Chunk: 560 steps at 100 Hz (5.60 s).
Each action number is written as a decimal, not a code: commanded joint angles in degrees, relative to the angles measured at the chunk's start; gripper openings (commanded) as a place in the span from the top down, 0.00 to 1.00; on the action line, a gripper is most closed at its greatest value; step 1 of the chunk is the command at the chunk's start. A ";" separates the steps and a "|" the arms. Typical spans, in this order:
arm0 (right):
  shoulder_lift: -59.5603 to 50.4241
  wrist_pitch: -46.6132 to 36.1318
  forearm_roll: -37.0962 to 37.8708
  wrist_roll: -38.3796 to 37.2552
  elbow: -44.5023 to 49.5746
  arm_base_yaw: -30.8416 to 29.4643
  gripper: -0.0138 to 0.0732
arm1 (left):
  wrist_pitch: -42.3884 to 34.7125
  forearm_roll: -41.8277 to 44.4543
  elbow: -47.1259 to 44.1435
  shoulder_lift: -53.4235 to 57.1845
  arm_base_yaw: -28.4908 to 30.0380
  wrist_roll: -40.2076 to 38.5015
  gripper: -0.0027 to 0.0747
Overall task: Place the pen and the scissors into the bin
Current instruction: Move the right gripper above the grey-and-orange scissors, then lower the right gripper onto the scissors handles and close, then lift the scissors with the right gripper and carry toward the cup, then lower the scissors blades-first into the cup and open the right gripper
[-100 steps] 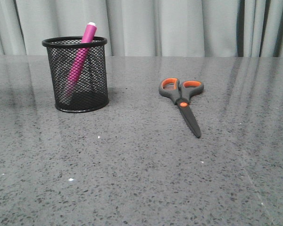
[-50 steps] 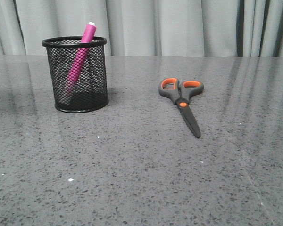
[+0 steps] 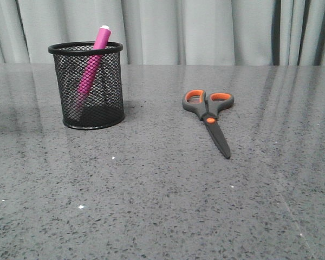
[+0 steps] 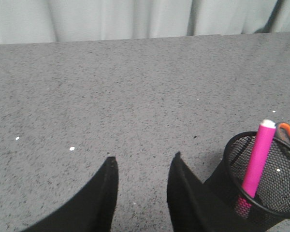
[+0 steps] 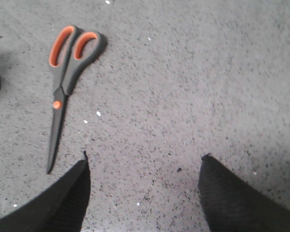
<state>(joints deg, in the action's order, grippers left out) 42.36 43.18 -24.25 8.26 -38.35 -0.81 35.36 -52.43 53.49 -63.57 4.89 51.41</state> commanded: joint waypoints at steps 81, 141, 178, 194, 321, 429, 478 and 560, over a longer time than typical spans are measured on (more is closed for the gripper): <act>24.77 9.03 11.15 -5.77 -27.77 18.19 0.34 | -3.54 -2.03 -1.31 5.16 0.01 -0.63 0.67; 49.24 11.96 26.97 -24.58 -43.63 31.92 0.34 | -3.54 -2.03 -1.31 5.16 0.01 -0.63 0.67; 55.51 11.85 24.76 -24.97 -46.86 31.92 0.34 | -3.54 -2.14 -1.31 5.16 0.01 -0.63 0.67; 56.85 11.99 25.39 -26.30 -47.26 31.92 0.34 | -3.54 -2.14 -1.31 5.16 0.01 -0.63 0.67; 60.86 10.32 30.53 -30.07 -47.26 31.80 0.77 | -3.73 -2.14 -1.31 5.16 0.01 -0.63 0.67; 43.27 -65.07 36.88 -29.94 -28.94 37.81 0.93 | -3.91 -2.14 -1.31 5.16 0.01 -0.63 0.67; 52.38 -81.88 41.38 -29.94 -28.94 38.05 0.93 | -3.91 -2.03 -1.31 5.16 0.01 -0.63 0.67; 54.82 -86.62 41.16 -29.94 -22.14 37.68 0.93 | -3.76 -2.03 -1.31 5.16 0.01 -0.63 0.67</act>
<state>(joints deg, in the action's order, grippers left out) 99.71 -38.47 17.02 -21.93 -59.35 36.86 33.70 -52.43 50.65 -59.56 4.89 51.28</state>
